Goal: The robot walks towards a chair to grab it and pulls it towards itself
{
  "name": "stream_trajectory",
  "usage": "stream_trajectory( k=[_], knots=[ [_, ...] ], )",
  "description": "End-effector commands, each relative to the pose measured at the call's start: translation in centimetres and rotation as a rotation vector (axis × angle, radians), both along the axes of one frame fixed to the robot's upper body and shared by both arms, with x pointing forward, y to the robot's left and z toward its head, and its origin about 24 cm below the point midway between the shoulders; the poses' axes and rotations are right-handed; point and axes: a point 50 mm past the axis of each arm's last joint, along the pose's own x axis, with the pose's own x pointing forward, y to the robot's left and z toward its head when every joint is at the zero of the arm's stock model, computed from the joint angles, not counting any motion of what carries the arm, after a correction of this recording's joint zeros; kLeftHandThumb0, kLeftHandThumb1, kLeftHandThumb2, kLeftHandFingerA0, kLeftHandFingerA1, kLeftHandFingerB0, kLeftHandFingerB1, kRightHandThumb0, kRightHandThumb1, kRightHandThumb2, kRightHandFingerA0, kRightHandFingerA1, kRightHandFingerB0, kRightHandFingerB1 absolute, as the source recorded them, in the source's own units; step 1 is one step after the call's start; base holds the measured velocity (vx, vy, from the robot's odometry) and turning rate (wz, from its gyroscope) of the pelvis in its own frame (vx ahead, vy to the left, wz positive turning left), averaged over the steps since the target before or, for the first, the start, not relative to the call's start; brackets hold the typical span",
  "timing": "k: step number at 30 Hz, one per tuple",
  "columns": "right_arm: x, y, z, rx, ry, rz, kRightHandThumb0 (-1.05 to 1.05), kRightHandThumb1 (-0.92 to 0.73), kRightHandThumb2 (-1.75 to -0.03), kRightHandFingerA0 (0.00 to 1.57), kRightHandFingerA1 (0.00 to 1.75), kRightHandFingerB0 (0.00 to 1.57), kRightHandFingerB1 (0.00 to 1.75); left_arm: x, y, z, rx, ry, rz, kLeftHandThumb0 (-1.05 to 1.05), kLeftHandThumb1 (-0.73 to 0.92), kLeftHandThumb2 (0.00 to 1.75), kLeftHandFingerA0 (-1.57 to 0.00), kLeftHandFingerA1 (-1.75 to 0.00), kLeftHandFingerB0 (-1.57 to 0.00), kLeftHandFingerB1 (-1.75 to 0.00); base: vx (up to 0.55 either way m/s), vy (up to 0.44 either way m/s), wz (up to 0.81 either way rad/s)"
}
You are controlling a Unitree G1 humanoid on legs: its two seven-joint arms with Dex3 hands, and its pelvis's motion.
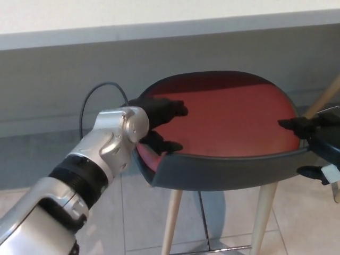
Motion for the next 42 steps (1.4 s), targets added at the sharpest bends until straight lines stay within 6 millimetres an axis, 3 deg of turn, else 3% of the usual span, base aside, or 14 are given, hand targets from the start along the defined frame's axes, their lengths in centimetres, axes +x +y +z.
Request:
stream_trajectory(
  k=[1,3,4,11,13,26,28,29,30,31,33,36,39,42],
  knots=[
    [-2.2,-0.4,-2.5,-0.062,0.089,0.047,-0.3,-0.71,-0.63,0.46,0.71,0.31,0.39,1.4,6.3,3.9,0.048,0.223,0.056,-0.21,0.38,0.89,-0.64,-0.81,0.0,-0.46,0.0,0.0,0.0],
    [-2.2,-0.4,-2.5,-0.062,0.089,0.047,-0.3,-0.71,-0.63,0.46,0.71,0.31,0.39,1.4,6.3,4.0,0.048,0.226,0.055,-0.21,0.38,0.89,-0.64,-0.81,0.0,-0.46,0.0,0.0,0.0],
    [-2.1,-0.5,-2.4,-0.066,0.089,0.049,-0.31,-0.72,-0.63,0.46,0.67,0.31,0.37,2.2,9.1,7.3,-0.011,0.138,0.108,-0.22,0.5,0.72,-0.18,-0.51,-0.1,-0.29,0.0,0.0,0.0],
    [-1.7,-0.1,-2.1,-0.076,0.073,0.067,-0.3,-0.73,-0.62,0.45,0.65,0.34,0.37,2.1,10.2,9.5,-0.061,0.151,0.082,-0.25,0.4,0.69,-0.26,-0.5,-0.04,-0.26,0.0,0.0,0.0],
    [-1.7,0.5,-2.2,-0.072,0.059,0.088,-0.3,-0.68,-0.62,0.43,0.66,0.33,0.38,1.4,9.0,8.6,-0.008,0.203,-0.005,-0.21,0.3,0.79,-0.01,-0.45,0.0,-0.26,0.0,0.0,0.0],
    [-1.8,0.4,-2.4,-0.086,0.059,0.1,-0.3,-0.7,-0.63,0.44,0.67,0.33,0.39,-0.6,5.9,6.6,0.048,0.305,-0.151,-0.36,0.28,0.67,0.0,-0.18,-0.08,-0.04,0.0,0.0,0.0],
    [-1.6,0.2,-2.2,-0.09,0.063,0.086,-0.31,-0.7,-0.63,0.44,0.68,0.33,0.38,-1.3,4.5,4.6,-0.059,0.359,-0.168,-0.62,0.26,0.58,0.0,-0.23,0.0,-0.16,0.0,0.0,0.0],
    [-1.5,0.2,-2.1,-0.091,0.061,0.086,-0.36,-0.52,-0.89,0.41,0.68,0.26,0.51,-1.5,4.3,4.3,-0.074,0.372,-0.173,-0.65,0.27,0.58,0.0,-0.25,0.0,-0.14,0.0,0.0,0.0],
    [-1.5,0.2,-2.1,-0.092,0.059,0.087,-0.36,-0.52,-0.89,0.41,0.68,0.26,0.51,-1.6,4.1,4.0,-0.081,0.383,-0.185,-0.65,0.27,0.58,0.0,-0.25,0.0,-0.14,0.0,0.0,0.0],
    [-1.5,0.2,-2.1,-0.086,0.057,0.085,-0.31,-0.67,-0.61,0.43,0.66,0.33,0.38,-1.9,3.7,3.5,-0.1,0.406,-0.187,-0.66,0.27,0.58,0.0,-0.26,0.0,-0.12,0.0,0.0,0.0],
    [-1.5,0.2,-2.1,-0.089,0.064,0.081,-0.32,-0.68,-0.61,0.4,0.63,0.31,0.38,-2.7,2.6,2.0,-0.141,0.476,-0.188,-0.62,0.28,0.5,0.0,-0.35,0.0,-0.14,0.0,0.0,0.0],
    [-1.5,0.1,-2.2,-0.091,0.057,0.08,-0.31,-0.66,-0.6,0.41,0.64,0.32,0.38,-3.2,1.9,1.3,-0.138,0.491,-0.22,-0.58,0.2,0.69,-0.01,-0.43,0.0,-0.07,0.0,0.0,0.0],
    [-1.6,0.0,-2.2,-0.089,0.06,0.075,-0.32,-0.65,-0.6,0.41,0.65,0.32,0.38,-3.5,1.5,0.9,-0.135,0.485,-0.237,-0.69,0.31,0.51,0.0,-0.43,0.0,-0.1,0.0,0.0,0.0],
    [-1.8,0.0,-2.3,-0.086,0.067,0.078,-0.32,-0.63,-0.59,0.4,0.63,0.32,0.37,-3.6,1.8,0.8,-0.136,0.475,-0.223,-0.7,0.28,0.61,0.0,-0.17,0.0,-0.13,0.0,0.0,0.0]
  ],
)
